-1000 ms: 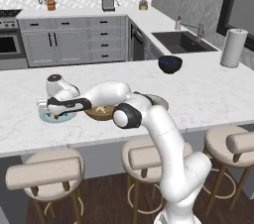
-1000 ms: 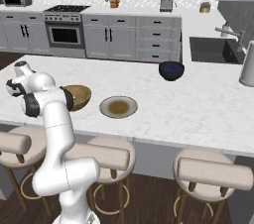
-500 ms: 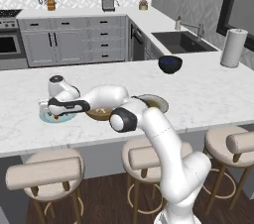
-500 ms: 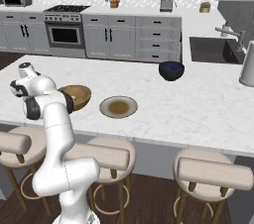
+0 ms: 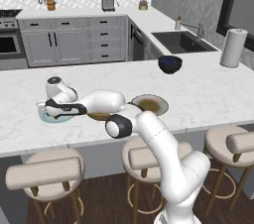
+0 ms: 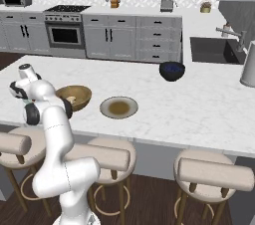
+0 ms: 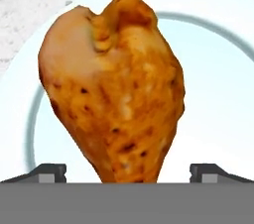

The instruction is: Pick the chicken drumstick and mushroom from their plates and place them in the bowl. Then put the bowl in the fridge.

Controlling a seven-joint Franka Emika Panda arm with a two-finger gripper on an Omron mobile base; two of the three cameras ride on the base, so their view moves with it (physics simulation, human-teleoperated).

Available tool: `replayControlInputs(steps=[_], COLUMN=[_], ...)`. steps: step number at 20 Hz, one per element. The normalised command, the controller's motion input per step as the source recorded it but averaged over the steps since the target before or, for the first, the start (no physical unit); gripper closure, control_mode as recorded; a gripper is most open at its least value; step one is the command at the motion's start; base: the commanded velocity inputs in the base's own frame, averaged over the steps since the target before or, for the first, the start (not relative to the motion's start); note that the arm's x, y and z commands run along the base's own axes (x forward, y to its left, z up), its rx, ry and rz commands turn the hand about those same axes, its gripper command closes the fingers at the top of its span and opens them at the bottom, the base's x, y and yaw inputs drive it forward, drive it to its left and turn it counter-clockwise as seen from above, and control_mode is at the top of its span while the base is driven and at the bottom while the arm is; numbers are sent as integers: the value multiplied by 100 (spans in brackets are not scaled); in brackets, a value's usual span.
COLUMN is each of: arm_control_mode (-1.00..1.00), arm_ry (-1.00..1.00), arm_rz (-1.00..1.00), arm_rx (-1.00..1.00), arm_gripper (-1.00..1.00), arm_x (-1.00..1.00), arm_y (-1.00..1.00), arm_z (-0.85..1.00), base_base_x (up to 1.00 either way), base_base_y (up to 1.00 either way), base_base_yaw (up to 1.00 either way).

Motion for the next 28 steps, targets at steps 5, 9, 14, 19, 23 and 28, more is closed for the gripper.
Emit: replayControlInputs(steps=[5, 9, 14, 19, 23, 28], arm_control_mode=[-100, -100, -100, -100, -100, -100], arm_ry=[8, 1, -1, -5, -3, -2], arm_rz=[-3, -4, -3, 0, 0, 0], arm_rx=[-1, 2, 3, 9, 7, 1], arm_gripper=[100, 100, 100, 100, 100, 100], arm_x=[-28, -71, -40, -62, -78, -69], arm_y=[-11, -36, -29, -61, -57, -68], arm_z=[-27, -10, -7, 5, 33, 37], base_base_x=[0, 0, 0, 0, 0, 0], base_base_y=[0, 0, 0, 0, 0, 0], base_base_yaw=[0, 0, 0, 0, 0, 0])
